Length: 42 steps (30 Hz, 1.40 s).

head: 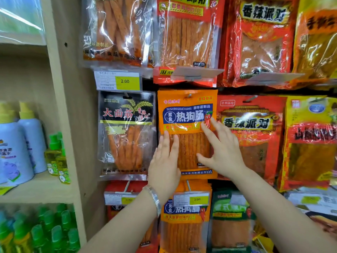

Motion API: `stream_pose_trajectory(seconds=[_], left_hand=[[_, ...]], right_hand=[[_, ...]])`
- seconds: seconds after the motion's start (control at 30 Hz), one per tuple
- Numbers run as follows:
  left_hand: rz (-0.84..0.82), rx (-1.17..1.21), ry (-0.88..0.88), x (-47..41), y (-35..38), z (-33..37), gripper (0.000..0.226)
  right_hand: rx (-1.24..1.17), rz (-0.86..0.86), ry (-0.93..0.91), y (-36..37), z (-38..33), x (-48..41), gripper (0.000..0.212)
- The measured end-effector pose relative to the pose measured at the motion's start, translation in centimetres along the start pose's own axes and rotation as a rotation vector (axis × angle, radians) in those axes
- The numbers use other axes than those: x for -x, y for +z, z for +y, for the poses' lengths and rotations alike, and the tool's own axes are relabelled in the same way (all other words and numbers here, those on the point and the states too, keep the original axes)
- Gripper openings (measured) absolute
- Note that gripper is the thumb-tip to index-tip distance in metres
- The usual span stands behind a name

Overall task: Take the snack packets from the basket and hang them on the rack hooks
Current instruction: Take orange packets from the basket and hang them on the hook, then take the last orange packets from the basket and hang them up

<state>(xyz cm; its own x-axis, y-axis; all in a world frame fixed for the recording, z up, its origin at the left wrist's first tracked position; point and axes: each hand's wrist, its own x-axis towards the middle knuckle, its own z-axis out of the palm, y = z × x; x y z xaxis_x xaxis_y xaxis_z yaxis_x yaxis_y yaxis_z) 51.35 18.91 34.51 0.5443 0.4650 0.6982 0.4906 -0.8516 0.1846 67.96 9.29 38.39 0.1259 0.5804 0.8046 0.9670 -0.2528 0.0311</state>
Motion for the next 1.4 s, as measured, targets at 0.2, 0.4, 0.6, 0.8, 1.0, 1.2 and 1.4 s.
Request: stream_pose_trajectory(seconds=[0.2, 0.4, 0.6, 0.8, 1.0, 1.2, 1.4], left_hand=[[-0.027, -0.129, -0.022, -1.3, 0.5, 0.1, 0.094], [-0.028, -0.125, -0.041, -1.5, 0.7, 0.3, 0.096], [-0.084, -0.013, 0.016, 0.7, -1.4, -0.2, 0.091], [-0.174, 0.145, -0.104, 7.2, -2.8, -0.8, 0.062], [-0.361, 0.333, -0.489, 19.8, -3.4, -2.1, 0.022], [-0.667, 0.369, -0.864, 38.5, -4.5, -3.2, 0.016], [-0.670, 0.341, -1.278, 52.1, -7.6, -4.3, 0.020]], right_hand=[[0.171, -0.098, 0.022, 0.1, 0.2, -0.5, 0.108], [0.224, -0.130, 0.059, 0.1, -0.8, -0.8, 0.106], [0.139, -0.203, 0.079, -1.5, -1.8, 2.0, 0.085], [-0.109, -0.287, 0.168, -3.6, -3.9, 7.9, 0.045], [-0.675, -0.494, 0.549, -3.6, -8.5, 18.5, 0.010], [-0.896, -0.811, 0.846, -2.3, -15.6, 34.1, 0.013], [-0.865, -1.157, 1.005, -2.9, -23.1, 45.4, 0.010]])
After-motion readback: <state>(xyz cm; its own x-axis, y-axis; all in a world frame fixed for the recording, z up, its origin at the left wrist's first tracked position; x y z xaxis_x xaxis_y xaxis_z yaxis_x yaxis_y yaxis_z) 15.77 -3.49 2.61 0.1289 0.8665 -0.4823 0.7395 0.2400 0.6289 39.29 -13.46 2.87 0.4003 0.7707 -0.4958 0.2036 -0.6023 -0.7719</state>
